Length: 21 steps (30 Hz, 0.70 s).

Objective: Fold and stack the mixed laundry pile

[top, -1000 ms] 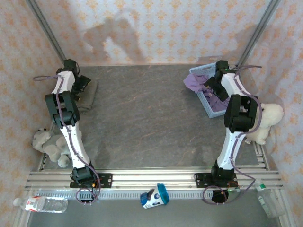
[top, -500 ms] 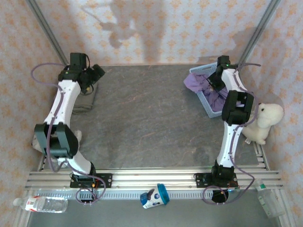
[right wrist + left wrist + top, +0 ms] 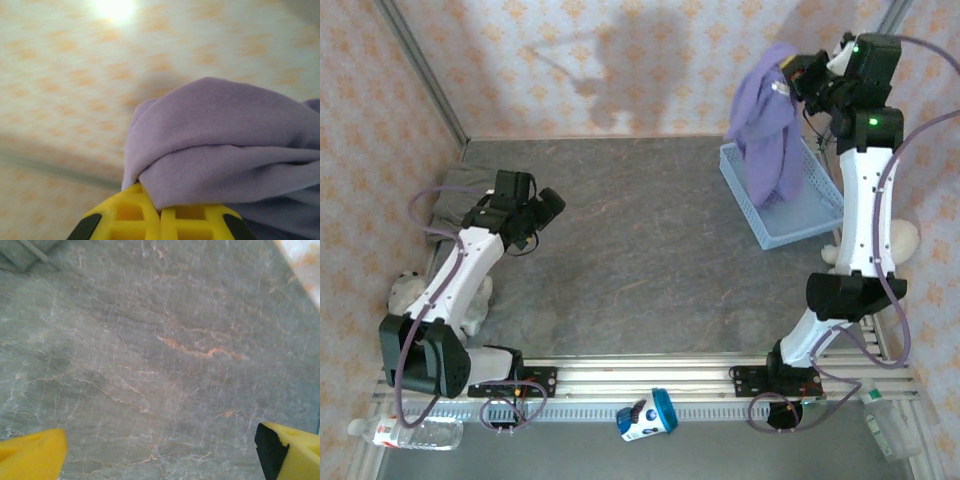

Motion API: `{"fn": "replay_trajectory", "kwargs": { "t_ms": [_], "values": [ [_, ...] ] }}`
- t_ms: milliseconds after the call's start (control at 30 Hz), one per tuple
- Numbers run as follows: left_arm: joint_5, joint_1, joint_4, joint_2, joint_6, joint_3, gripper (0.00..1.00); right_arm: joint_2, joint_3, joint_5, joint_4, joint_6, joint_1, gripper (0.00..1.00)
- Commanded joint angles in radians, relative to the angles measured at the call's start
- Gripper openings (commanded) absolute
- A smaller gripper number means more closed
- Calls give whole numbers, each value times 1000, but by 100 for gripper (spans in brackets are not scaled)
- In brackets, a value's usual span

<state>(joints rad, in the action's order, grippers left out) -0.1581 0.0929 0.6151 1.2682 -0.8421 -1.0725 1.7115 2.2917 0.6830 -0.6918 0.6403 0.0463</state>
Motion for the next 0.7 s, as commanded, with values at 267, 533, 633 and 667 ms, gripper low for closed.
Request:
{"fn": "replay_trajectory", "kwargs": {
  "t_ms": [267,533,633,667],
  "values": [
    [144,2,66,-132,-65,48,98,-142,-127,131,57,39,-332,0],
    [113,1,49,-198,-78,116,98,-39,-543,-74,17,-57,-358,80],
    [46,19,23,-204,-43,132,98,37,-582,-152,-119,-141,-366,83],
    [21,33,15,-197,-32,140,98,24,-630,-163,-110,-145,-374,83]
  ]
}}
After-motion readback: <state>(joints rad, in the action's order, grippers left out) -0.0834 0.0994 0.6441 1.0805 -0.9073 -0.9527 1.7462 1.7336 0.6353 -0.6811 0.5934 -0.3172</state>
